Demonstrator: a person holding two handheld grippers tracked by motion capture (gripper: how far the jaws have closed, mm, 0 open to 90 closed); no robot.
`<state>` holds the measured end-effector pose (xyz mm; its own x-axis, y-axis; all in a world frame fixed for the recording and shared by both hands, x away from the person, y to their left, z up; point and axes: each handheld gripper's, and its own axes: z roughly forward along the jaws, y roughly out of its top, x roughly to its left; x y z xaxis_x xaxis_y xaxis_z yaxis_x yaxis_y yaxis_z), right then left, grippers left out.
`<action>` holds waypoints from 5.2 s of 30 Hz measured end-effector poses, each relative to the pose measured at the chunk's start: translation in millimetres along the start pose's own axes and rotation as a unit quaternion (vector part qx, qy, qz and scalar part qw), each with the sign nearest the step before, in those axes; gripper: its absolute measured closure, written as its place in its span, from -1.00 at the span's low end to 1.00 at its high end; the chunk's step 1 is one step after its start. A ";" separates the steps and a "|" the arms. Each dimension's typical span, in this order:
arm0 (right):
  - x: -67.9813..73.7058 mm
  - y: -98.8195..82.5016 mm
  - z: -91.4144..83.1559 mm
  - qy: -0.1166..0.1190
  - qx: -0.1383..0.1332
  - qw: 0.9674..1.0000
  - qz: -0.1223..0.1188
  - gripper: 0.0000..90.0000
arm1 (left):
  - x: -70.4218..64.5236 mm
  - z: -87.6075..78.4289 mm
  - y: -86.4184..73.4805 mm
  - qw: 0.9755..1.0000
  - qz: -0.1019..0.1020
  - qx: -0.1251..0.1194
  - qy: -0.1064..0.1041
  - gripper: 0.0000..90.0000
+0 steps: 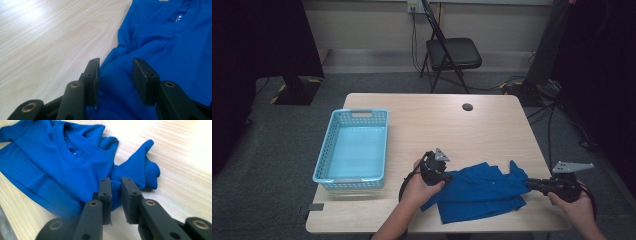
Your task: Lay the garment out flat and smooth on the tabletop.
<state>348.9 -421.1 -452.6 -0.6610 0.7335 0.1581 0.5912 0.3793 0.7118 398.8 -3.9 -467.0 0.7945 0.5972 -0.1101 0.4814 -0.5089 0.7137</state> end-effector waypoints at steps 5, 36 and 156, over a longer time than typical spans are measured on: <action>0.9 4.7 -1.8 -0.006 -0.014 1.000 -0.002 0.58 | -0.1 3.7 -2.8 1.000 0.002 0.010 -0.012 0.38; 0.0 33.2 -11.2 0.032 -0.046 0.998 -0.022 0.97 | 14.5 -72.5 -4.5 0.997 0.008 -0.069 0.042 0.95; -2.2 50.4 90.6 -0.028 0.043 0.997 -0.058 0.56 | 52.2 -6.3 -17.9 0.987 -0.067 -0.029 0.143 0.11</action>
<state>422.1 -352.4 -479.1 -0.7021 0.7111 0.0371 0.5505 0.5091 0.6616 429.3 40.2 -481.2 0.5836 0.8119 -0.0125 0.5472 -0.3818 0.7449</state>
